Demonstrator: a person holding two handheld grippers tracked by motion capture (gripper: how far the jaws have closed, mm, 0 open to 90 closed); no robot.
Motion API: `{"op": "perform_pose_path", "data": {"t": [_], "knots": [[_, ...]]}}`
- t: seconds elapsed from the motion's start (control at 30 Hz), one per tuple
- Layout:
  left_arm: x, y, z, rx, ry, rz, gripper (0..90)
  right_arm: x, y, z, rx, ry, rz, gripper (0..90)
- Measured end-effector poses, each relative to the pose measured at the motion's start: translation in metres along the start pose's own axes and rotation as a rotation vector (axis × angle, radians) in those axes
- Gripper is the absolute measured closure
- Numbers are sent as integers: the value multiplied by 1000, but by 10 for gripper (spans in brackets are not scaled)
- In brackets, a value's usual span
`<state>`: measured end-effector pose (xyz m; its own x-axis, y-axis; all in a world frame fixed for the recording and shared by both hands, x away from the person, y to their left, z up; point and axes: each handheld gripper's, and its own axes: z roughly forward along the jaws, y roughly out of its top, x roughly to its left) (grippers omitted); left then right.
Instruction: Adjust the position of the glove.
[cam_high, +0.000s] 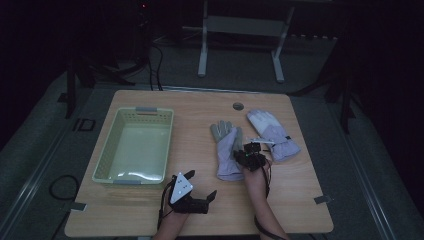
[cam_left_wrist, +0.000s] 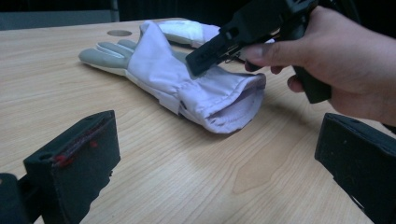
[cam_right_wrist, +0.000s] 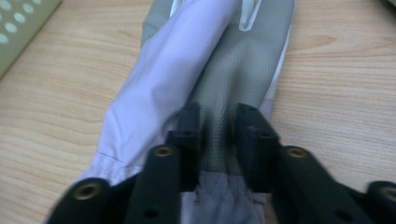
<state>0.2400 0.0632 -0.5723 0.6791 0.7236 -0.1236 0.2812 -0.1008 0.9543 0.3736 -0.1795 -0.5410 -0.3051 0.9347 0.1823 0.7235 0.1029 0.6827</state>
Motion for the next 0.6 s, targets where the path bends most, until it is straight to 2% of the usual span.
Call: {"op": "perform_pose_path", "data": {"t": [0.07,0.2,0.27,0.33,0.37,0.47,0.53,0.6], "knots": [[0,0,0,0,0,1,2,2,0,-1,4,-5,-32,601],[0,0,0,0,0,1,2,2,4,-8,-8,-3,-71,506],[0,0,0,1,0,3,2,-2,8,-13,-10,25,-90,461],[0,0,0,1,0,3,2,-5,11,-16,-7,36,-98,459],[0,0,0,0,0,3,2,-7,13,-19,-5,57,-104,459],[0,0,0,0,1,3,2,-18,24,-33,-1,95,-154,452],[0,0,0,0,1,3,2,-23,29,-40,-6,88,-197,452],[0,0,0,0,2,3,2,-29,34,-46,-14,97,-218,453]]}}
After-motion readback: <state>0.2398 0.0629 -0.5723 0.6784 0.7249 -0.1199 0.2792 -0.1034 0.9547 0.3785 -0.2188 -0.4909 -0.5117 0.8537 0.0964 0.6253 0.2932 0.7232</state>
